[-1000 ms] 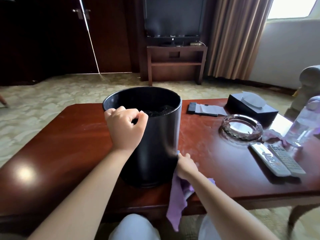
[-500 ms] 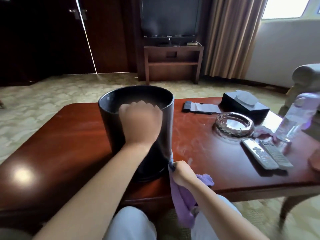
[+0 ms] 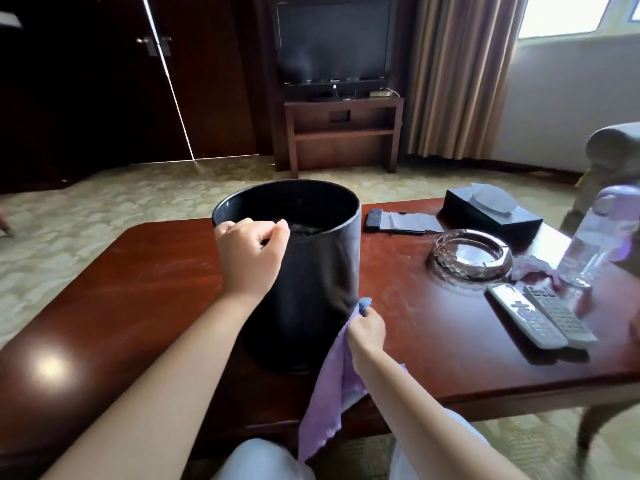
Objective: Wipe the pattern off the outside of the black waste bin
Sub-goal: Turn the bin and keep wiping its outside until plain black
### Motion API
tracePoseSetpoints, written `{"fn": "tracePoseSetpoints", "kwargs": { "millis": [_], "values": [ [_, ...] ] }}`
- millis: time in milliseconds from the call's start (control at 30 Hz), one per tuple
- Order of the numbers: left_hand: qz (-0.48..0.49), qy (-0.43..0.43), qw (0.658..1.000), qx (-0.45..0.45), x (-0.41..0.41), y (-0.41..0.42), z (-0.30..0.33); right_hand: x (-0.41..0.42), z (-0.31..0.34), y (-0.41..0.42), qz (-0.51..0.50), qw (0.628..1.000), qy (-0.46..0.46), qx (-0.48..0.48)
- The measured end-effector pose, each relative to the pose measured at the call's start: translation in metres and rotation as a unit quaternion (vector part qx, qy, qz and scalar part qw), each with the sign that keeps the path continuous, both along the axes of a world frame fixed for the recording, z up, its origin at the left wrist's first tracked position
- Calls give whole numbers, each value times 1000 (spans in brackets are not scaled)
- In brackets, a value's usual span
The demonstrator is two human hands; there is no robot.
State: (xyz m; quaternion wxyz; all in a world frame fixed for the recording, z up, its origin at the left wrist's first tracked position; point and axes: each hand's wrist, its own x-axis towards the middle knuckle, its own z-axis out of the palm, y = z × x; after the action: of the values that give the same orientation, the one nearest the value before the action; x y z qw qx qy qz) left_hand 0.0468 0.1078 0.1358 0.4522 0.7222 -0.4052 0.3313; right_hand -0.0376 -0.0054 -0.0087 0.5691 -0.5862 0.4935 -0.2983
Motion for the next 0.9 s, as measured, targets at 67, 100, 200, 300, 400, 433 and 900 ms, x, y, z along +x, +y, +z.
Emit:
{"fn": "tracePoseSetpoints", "kwargs": {
  "millis": [67,100,200,300,400,433,900],
  "values": [
    [4,-7,1000,-3,3,-3,-3,-2,27,-5,-23,995,-58,-73],
    [9,-9,1000,-4,4,-4,-4,-3,44,-5,-24,990,-84,-114],
    [25,-27,999,-6,6,-6,-7,-7,92,10,-16,963,-173,-206],
    [22,-40,999,-13,8,-4,-8,-9,108,31,-12,911,-239,-336],
    [3,-43,999,-21,11,3,-8,-1,84,39,-27,892,-221,-393],
    [-2,-44,999,-21,12,5,-7,2,74,37,-44,907,-210,-362],
    [-32,-9,999,-11,13,19,-5,3,119,36,-57,841,-258,-472]
  ]
}}
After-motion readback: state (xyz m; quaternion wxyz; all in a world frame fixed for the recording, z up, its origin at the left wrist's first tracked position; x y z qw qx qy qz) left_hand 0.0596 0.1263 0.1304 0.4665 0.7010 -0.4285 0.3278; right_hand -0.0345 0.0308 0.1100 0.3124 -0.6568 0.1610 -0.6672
